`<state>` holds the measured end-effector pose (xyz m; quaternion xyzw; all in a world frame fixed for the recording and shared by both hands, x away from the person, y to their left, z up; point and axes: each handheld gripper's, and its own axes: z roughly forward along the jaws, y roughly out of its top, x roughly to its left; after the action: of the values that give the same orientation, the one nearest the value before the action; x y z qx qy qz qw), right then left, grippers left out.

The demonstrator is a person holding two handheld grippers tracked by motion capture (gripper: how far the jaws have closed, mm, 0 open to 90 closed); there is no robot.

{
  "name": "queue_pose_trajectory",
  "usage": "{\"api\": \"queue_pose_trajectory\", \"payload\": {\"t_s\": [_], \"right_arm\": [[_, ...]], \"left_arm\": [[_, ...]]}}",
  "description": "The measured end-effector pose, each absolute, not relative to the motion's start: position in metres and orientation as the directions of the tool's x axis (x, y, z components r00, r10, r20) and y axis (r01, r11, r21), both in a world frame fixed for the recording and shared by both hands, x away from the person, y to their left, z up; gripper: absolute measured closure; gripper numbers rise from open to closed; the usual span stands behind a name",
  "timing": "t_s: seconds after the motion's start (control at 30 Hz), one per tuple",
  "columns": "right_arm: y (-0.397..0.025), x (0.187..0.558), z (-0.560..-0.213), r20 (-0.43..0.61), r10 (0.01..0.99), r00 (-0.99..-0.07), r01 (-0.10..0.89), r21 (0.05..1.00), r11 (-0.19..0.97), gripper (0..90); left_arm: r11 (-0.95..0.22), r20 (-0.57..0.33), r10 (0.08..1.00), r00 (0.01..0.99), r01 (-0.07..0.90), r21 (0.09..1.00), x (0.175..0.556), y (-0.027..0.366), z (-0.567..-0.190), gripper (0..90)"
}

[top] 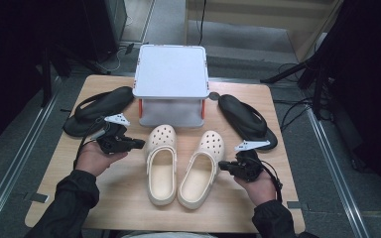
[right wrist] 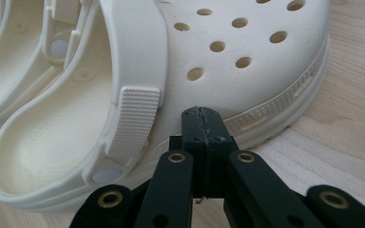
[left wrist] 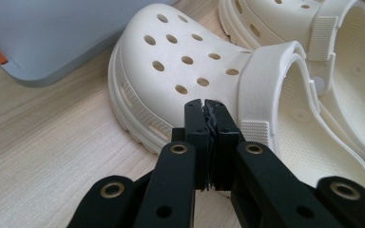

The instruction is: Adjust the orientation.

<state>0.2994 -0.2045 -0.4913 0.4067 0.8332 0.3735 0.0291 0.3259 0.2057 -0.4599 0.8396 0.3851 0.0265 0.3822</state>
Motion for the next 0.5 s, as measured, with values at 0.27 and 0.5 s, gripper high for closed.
{"api": "queue_pose_trajectory", "payload": {"t_s": [0.27, 0.5], "right_arm": [[-0.196, 0.312, -0.492, 0.261, 0.692, -0.673, 0.653, 0.649, 0.391, 90.0], [-0.188, 0.32, -0.492, 0.248, 0.687, -0.684, 0.642, 0.652, 0.404, 90.0]], "left_arm": [[-0.407, -0.261, 0.667, 0.698, 0.635, 0.656, 0.32, 0.204, -0.461, 88.7], [-0.428, -0.258, 0.66, 0.706, 0.635, 0.643, 0.314, 0.199, -0.465, 88.6]]}}
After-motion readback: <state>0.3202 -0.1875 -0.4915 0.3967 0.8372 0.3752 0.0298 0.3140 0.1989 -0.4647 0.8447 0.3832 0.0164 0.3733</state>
